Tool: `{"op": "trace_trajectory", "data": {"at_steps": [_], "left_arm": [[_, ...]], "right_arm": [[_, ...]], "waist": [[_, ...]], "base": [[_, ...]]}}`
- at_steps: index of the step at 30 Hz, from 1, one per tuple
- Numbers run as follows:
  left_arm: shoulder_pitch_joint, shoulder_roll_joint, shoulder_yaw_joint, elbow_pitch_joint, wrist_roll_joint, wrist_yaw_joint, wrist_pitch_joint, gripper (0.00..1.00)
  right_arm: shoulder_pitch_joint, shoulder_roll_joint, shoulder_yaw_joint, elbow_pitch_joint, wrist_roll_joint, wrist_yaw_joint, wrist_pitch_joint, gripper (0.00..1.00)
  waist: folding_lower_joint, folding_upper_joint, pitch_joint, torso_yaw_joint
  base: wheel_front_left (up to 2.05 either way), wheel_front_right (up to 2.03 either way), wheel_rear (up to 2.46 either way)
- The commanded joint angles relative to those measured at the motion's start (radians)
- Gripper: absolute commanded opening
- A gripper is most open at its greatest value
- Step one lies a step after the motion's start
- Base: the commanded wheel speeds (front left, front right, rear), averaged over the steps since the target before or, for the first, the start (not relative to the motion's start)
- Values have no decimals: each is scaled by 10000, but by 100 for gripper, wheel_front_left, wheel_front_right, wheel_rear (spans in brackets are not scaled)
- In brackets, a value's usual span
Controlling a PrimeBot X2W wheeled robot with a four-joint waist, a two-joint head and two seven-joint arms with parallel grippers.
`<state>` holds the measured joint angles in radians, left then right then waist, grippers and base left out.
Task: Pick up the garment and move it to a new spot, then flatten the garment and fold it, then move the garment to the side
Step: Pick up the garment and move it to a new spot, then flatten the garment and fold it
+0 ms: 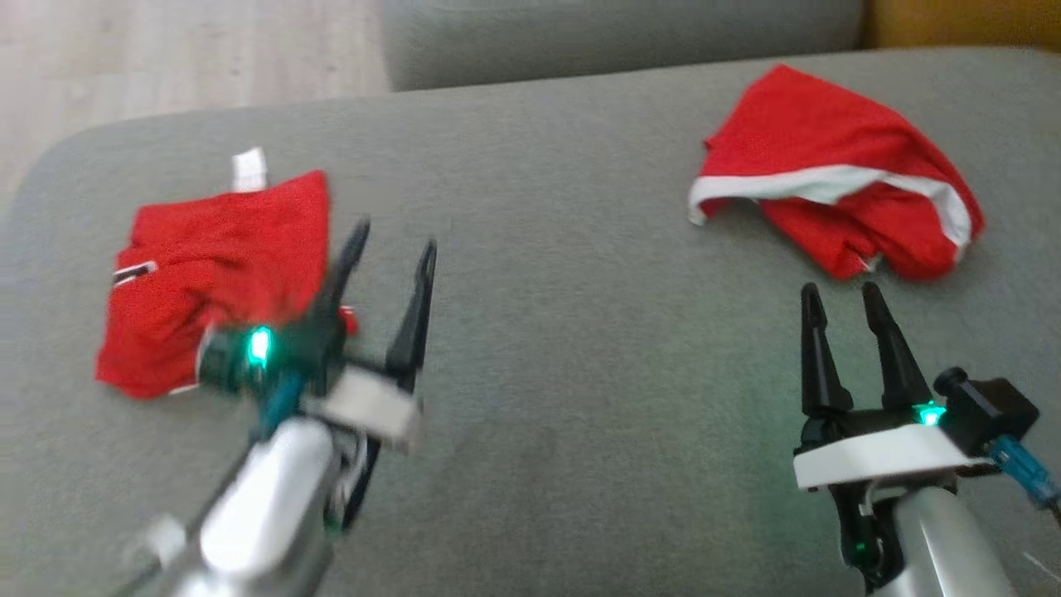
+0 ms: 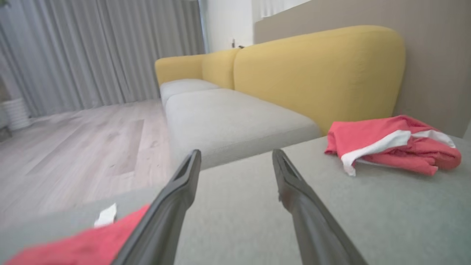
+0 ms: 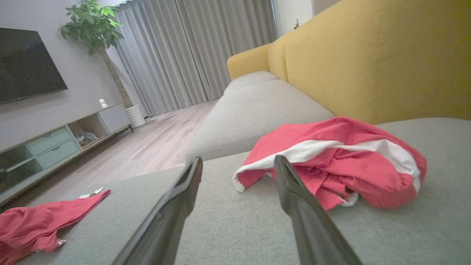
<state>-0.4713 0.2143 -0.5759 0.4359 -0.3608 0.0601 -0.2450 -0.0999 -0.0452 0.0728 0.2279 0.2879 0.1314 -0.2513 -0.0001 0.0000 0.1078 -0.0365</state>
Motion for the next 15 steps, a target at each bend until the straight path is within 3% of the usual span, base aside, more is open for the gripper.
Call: {"op": "trace_trajectory", "data": {"at_steps": [1, 7, 15], "left_arm": [[-95, 241, 461, -463, -47, 143, -118, 100], [1943, 67, 988, -1594, -120, 831, -163, 100], [2566, -331, 1377, -2134, 227, 783, -166, 100]], "right_arm": [[-107, -50, 153, -290, -100, -7, -105, 100], [77, -50, -53, -190, -257, -7, -105, 100], [-110, -50, -390, -107, -594, -7, -105, 100]], "waist": [[1, 0, -261, 355], [1, 0, -343, 687], [1, 0, -221, 837]], "base": [[0, 0, 0], [0, 0, 0], [0, 0, 0]]}}
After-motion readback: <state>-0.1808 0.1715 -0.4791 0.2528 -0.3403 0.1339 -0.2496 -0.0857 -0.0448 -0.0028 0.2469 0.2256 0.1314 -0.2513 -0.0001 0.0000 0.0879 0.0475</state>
